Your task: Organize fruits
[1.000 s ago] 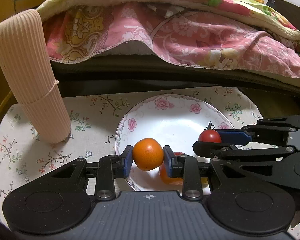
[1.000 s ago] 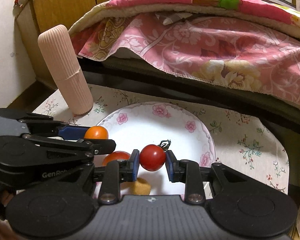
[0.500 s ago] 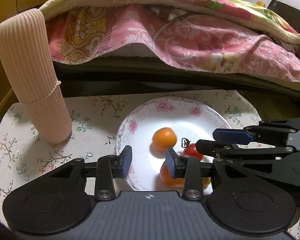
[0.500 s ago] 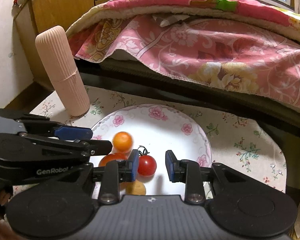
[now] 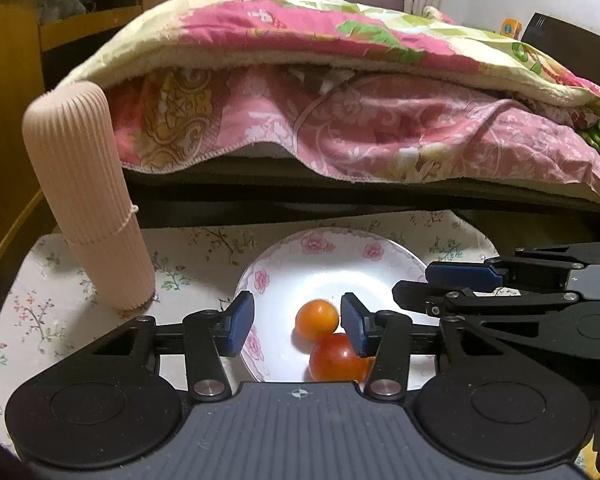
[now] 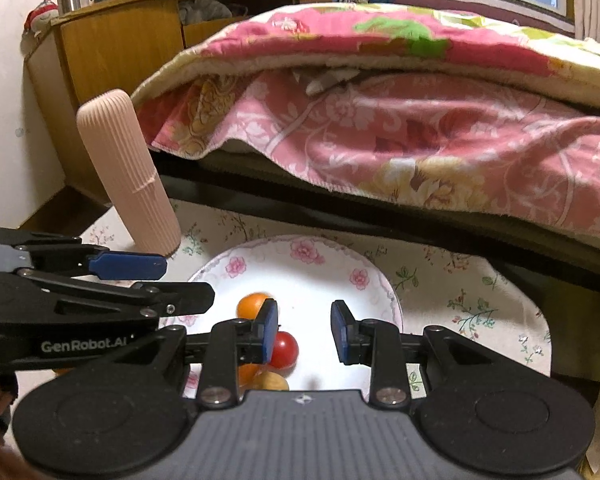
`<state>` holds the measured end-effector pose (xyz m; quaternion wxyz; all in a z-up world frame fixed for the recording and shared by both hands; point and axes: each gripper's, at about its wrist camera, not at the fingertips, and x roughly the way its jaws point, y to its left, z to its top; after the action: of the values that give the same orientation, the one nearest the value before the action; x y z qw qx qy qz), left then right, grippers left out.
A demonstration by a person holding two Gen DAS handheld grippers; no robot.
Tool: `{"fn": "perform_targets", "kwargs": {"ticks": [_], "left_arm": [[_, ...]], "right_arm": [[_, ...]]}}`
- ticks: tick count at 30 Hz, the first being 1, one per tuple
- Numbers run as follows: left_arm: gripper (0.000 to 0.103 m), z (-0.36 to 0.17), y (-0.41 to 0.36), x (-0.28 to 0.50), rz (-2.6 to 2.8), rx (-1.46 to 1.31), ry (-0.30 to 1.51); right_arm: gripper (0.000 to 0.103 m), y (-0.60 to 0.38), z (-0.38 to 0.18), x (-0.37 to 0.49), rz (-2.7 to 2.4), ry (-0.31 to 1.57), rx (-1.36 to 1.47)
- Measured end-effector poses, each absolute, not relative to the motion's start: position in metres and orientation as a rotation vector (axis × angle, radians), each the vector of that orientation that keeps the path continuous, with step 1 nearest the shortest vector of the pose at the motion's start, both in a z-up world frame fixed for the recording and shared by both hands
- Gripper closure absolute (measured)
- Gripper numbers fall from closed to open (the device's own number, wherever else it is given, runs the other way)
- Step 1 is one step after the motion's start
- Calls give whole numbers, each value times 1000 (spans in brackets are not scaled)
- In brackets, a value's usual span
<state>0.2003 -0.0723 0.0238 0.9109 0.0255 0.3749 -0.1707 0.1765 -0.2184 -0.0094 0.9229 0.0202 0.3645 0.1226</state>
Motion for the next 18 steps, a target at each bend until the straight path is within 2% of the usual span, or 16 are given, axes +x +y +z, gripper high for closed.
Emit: {"fn": "perform_targets", "kwargs": {"ticks": [18], "left_arm": [[44, 49, -69, 157, -363, 69, 751]], "right_arm": [[73, -217, 16, 135, 255, 723, 73]]}}
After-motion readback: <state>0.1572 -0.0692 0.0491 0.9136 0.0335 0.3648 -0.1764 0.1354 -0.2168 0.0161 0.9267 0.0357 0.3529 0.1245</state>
